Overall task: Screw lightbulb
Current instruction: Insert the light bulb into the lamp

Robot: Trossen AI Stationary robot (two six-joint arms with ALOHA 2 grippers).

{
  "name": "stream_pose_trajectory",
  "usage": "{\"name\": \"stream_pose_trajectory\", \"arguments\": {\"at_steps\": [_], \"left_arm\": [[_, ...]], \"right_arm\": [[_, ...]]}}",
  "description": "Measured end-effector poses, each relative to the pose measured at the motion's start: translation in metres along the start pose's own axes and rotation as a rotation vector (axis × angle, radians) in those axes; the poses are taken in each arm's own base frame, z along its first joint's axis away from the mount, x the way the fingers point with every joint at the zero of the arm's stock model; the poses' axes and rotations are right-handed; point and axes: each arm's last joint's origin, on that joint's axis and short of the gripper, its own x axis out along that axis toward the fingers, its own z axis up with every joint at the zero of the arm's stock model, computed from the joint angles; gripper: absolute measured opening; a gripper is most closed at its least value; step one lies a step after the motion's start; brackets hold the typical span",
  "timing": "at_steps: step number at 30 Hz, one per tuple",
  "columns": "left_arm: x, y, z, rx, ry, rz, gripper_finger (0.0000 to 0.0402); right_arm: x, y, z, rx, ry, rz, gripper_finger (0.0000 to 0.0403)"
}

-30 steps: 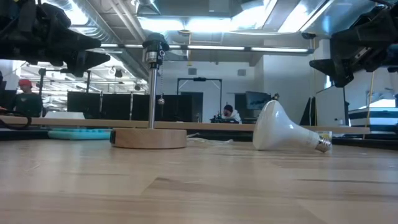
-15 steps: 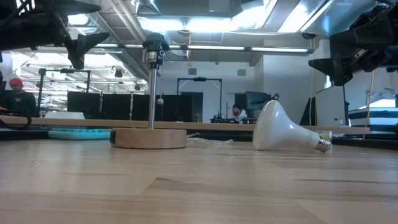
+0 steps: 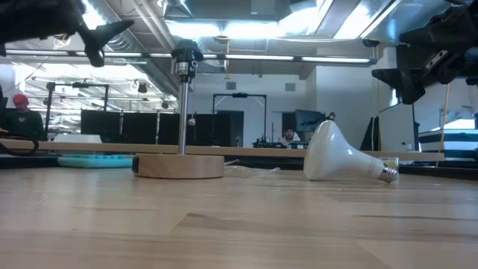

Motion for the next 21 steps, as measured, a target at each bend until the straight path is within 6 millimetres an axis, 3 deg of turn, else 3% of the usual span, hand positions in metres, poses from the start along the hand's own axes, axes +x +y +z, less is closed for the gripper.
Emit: {"name": "stream_pose_trajectory", "arguments": {"at_steps": [8,12,16,21], "left_arm": [[0.061,-0.064,0.017,0.172,0.211,-0.089,0.0265],[0.092,-0.098,0.018,0.261,0.363,-0.046,0.0265],[0.122,-0.126,0.005,0.262,0.467,-0.010,0.0265],[0.165,-0.151,-0.029,0.327,0.540,-0.010,0.0265]], "right_arm": [[-0.002,0.003,0.008,-0.013,0.015,0.009,0.0370],[-0.003,0.004,0.009,-0.027,0.046,0.007,0.0370],[-0.003,0.004,0.007,-0.027,0.067,0.013,0.0370],[-0.003,0.004,0.008,-0.029,0.065,0.018,0.0370]]}}
